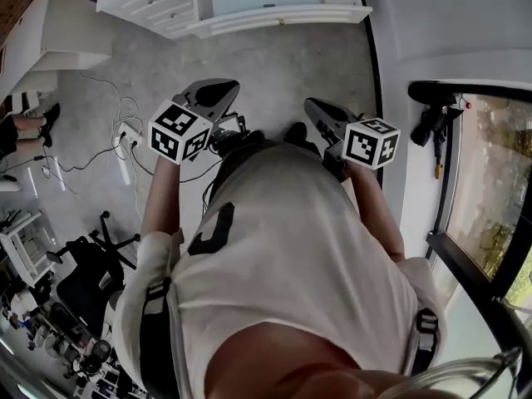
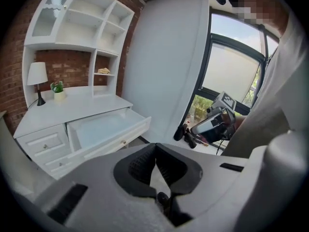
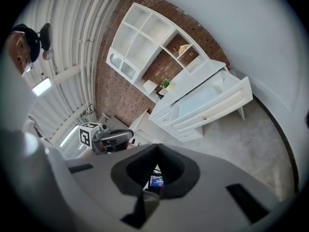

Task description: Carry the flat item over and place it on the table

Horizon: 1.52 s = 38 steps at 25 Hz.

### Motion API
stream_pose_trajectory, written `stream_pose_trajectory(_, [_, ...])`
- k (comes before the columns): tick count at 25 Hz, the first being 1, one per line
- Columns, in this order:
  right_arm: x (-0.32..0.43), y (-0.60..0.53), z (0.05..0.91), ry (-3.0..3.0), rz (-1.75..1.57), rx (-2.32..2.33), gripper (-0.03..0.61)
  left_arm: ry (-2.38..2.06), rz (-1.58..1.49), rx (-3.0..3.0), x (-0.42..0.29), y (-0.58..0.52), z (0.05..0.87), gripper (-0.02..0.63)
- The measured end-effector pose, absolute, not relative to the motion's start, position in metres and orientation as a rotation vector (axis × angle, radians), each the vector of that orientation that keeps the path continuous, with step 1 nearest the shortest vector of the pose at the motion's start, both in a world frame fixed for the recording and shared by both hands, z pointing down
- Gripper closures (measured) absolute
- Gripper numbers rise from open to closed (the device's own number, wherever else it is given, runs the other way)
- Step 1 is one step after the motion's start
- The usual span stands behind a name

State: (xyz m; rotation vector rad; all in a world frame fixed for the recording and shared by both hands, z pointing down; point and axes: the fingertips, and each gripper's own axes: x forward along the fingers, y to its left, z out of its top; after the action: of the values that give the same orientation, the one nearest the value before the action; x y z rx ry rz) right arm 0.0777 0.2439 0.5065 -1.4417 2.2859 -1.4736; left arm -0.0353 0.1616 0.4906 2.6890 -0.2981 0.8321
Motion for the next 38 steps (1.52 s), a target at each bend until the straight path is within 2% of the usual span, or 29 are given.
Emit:
stream_pose_trajectory(6, [0.103, 0.244, 0.518, 2.348, -1.539, -1.363, 0.568, -0.508, 0.894, 2.78, -0.013, 0.142, 0.508, 0.594])
stream_pose_trajectory(11, [0.099, 0.24, 0.524, 2.445, -1.575, -1.261, 0.568, -0.484, 0.896, 2.856, 0.036, 0.151, 0.519, 0.594])
stream_pose_trajectory(15, [0.089, 0.228, 0.53, 2.521, -1.58, -1.209, 0.568, -0.48, 0.97, 2.865, 0.043, 0.16, 0.546, 0.594])
stream_pose_trajectory(20, [0.067, 0.207, 0.525, 2.522, -1.581, -1.219, 0.568, -0.445, 0.977, 2.808, 0.005, 0.147, 0.554, 0.594])
stream_pose_trajectory(27, [0.009, 0.154, 0.51, 2.702, -1.495, -1.24, 0.568, -0.642, 0.89, 2.79, -0.084, 0.057, 0.558, 0.594])
stream_pose_trajectory(35, [-0.023, 0.124, 0.52, 2.785, -1.593, -1.326, 0.568, -0.665, 0.944, 2.714, -0.102, -0.009, 0.624, 0.594])
stream_pose_trajectory(38, [-0.036, 0.118, 0.527, 2.855, -1.589, -1.321, 0.568, -0.676, 0.892, 2.68, -0.114, -0.01, 0.622, 0.594])
